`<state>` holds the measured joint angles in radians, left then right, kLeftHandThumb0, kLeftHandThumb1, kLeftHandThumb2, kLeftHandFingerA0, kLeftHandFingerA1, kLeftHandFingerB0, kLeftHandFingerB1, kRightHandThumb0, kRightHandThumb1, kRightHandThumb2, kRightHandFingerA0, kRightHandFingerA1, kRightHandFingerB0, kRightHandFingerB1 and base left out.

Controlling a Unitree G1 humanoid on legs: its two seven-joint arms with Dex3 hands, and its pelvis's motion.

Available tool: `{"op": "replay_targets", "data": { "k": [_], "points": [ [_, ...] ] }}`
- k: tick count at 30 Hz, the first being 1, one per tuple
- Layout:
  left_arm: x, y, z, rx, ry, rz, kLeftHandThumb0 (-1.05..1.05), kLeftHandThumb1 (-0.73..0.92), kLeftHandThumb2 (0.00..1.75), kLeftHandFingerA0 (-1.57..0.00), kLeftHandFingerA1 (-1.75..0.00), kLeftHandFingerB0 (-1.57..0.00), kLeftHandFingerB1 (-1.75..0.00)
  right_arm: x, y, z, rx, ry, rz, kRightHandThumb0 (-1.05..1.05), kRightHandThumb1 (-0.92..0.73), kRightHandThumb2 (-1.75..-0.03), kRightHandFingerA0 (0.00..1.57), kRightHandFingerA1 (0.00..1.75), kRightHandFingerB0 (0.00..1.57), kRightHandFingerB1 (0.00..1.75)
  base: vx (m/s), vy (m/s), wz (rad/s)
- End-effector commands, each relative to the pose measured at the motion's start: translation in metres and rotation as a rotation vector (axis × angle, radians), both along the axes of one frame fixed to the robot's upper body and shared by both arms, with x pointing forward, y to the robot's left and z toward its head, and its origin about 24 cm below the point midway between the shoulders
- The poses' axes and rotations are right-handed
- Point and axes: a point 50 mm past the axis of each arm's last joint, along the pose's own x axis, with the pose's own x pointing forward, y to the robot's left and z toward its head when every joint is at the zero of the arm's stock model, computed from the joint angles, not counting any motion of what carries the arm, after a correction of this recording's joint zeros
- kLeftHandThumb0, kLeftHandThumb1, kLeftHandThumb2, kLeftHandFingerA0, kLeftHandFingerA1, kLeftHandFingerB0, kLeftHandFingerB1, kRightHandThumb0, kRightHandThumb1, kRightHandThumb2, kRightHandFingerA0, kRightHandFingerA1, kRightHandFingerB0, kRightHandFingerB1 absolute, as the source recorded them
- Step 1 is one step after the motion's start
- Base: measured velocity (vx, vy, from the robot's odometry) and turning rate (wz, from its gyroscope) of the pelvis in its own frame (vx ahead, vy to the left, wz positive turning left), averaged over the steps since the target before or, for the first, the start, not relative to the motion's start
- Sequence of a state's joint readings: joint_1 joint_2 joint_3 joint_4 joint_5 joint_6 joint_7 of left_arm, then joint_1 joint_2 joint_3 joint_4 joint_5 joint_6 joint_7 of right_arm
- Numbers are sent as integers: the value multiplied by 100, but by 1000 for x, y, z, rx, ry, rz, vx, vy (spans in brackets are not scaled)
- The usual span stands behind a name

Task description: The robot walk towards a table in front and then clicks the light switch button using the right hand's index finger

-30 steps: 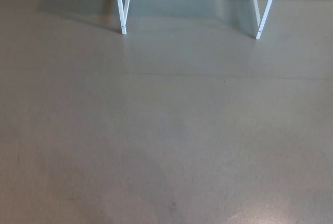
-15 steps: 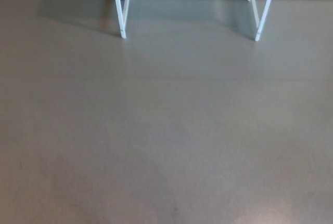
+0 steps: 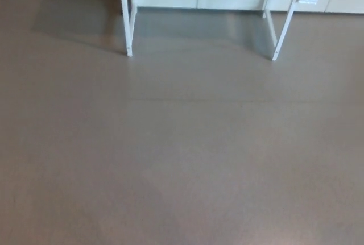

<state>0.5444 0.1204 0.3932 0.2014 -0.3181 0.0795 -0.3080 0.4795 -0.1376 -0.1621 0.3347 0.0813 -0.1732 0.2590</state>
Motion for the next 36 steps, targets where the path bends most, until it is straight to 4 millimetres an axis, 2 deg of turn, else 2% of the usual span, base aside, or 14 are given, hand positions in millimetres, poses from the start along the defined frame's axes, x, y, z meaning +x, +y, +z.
{"op": "replay_targets", "data": {
  "k": [1,19,36],
  "points": [
    [1,0,1,7,-10,-3,-19,72,63,-23,-40,-20,-33,6,-4,4,-34,-18,8,-17,-55,-56,55,42,44,38,205,84,6],
    [0,0,0,15,-5,-8,-18,71,62,-23,-39,-21,-33,8,-4,3,-26,-20,15,-17,-54,-56,53,42,44,38,280,-117,10],
    [-2,0,-2,18,11,-1,-14,73,62,-22,-37,-20,-32,8,-4,3,-32,-16,25,-19,-54,-56,55,42,45,38,325,149,-11]
  ]
}}
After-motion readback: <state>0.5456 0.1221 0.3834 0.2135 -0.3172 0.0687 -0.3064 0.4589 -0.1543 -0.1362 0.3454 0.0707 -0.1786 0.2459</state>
